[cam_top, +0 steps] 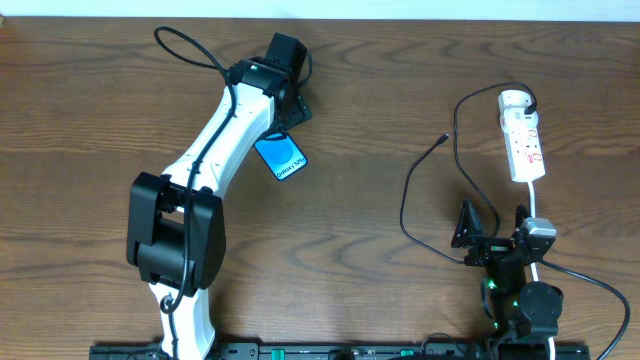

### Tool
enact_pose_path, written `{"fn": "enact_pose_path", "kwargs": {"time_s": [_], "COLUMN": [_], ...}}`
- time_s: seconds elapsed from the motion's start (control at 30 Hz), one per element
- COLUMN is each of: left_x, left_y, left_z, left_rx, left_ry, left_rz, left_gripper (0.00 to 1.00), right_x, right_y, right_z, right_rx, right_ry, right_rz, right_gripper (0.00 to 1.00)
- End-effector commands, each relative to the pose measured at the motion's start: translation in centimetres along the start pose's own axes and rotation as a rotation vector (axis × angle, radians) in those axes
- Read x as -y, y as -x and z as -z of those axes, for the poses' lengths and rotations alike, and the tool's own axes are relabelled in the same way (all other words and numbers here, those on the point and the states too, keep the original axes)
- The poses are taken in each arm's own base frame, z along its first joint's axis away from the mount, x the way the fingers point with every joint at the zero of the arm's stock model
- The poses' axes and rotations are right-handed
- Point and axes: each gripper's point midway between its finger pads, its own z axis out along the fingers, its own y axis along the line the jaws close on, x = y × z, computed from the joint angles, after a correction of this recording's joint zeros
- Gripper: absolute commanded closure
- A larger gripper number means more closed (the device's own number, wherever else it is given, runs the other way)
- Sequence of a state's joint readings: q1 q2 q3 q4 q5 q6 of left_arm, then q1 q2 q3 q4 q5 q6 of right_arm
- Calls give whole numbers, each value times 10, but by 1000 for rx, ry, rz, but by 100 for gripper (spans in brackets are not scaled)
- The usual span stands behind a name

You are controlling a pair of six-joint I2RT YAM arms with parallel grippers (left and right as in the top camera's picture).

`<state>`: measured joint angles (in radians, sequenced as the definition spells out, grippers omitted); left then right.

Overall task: Plug charger to phone and switch on socket
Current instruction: 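Lower the left gripper and close it on the phone's bottom edge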

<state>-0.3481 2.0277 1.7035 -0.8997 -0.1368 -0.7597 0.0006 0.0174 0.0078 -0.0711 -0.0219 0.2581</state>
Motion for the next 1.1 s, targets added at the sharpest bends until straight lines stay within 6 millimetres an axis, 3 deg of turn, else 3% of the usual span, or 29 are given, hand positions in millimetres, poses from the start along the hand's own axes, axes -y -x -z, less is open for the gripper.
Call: {"fn": "enact_pose_path", "kwargs": {"time_s": [0.0,0.27,0.7,1.07], "left_x": [5,1,-25,-23], "left_y": [10,3,-9,-12], "left_z": [-1,-24,-45,-57], "left_rx": [28,5,6,6], "left_ry": [-19,30,141,134], "left_rz": [40,137,39,101], "left_gripper": [2,2,2,2], "right_x": [0,0,0,0], "right_y": [-1,-1,-1,-1], "right_z": [0,0,0,0], "right_rx": [0,0,0,0], "right_ry": [-1,-1,-1,-1], "right_rz": [13,13,13,13], "right_gripper": [1,1,1,1]}}
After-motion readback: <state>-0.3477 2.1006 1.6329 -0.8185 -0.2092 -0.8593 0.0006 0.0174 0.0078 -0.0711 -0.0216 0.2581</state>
